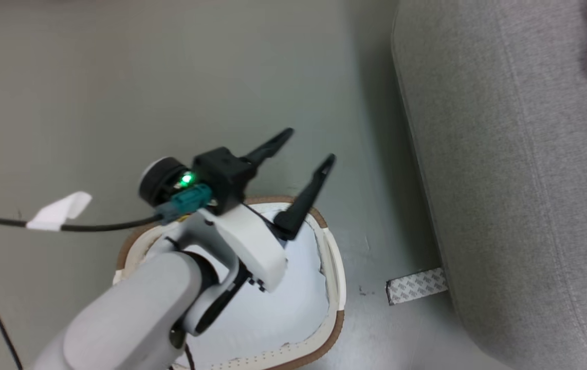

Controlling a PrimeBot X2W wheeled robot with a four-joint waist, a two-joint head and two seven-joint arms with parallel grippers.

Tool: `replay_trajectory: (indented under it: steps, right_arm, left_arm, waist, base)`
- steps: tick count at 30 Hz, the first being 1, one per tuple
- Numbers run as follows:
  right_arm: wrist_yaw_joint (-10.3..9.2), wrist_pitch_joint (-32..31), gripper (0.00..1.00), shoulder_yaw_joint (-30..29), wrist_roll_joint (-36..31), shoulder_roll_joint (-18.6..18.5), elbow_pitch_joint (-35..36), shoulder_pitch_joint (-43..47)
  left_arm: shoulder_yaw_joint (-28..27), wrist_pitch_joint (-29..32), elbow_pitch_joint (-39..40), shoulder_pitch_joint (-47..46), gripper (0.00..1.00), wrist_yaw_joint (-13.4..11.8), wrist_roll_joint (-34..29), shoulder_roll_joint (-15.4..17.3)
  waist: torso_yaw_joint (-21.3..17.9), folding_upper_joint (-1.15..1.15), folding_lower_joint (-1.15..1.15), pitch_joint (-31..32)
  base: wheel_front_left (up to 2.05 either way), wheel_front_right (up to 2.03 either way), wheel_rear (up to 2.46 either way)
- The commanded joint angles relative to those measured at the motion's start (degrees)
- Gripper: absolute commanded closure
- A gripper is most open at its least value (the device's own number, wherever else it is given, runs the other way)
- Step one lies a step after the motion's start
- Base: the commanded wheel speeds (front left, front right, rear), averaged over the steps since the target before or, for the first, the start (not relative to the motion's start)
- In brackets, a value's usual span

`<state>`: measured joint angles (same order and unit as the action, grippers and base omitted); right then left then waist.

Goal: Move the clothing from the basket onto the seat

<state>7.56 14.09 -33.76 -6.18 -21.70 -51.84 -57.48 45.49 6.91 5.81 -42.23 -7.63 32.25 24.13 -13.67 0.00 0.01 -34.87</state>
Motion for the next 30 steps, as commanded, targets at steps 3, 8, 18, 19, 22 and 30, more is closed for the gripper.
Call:
replay_trajectory:
  steps: [3,8,18,19,22,30]
  right_arm:
    - [-0.15,0.71,0.0,-0.97,-1.77,1.13,-1.03,2.02]
    - [-0.15,1.1,0.0,-0.85,-3.21,3.72,3.94,6.66]
    - [-0.15,1.02,0.0,8.11,0.36,10.83,24.55,25.5]
    - [-0.15,1.02,0.0,8.98,0.64,11.57,26.16,27.51]
    - [-0.15,1.02,0.0,11.52,1.3,13.42,30.58,32.87]
    - [-0.15,1.02,0.0,17.25,2.5,16.94,37.76,43.74]
  left_arm:
    - [-1.12,-1.65,-0.94,1.71,0.0,-1.09,0.4,0.45]
    - [-3.26,-5.89,-2.63,3.87,0.0,-2.46,1.52,-0.13]
    - [-7.69,-17.43,-9.37,12.57,0.0,-4.15,4.83,-0.39]
    - [-8.31,-18.52,-10.29,13.61,0.0,-4.5,5.19,-0.66]
    - [-10.65,-21.16,-12.48,17.28,0.0,-5.83,5.5,-1.41]
    - [-18.12,-22.06,-15.73,27.91,0.0,-5.67,3.11,-4.32]
  waist:
    - [-0.17,0.0,-0.01,1.85]
    - [0.54,0.0,-0.01,5.99]
    - [4.75,0.0,-0.01,18.0]
    - [5.44,0.0,-0.01,19.23]
    - [7.38,0.0,-0.01,22.76]
    - [11.51,0.0,-0.01,30.09]
  base:
    - [0.0,0.0,0.0]
    - [0.0,0.0,0.0]
    - [0.0,0.0,0.0]
    - [0.0,0.0,0.0]
    - [0.0,0.0,0.0]
    - [0.0,0.0,0.0]
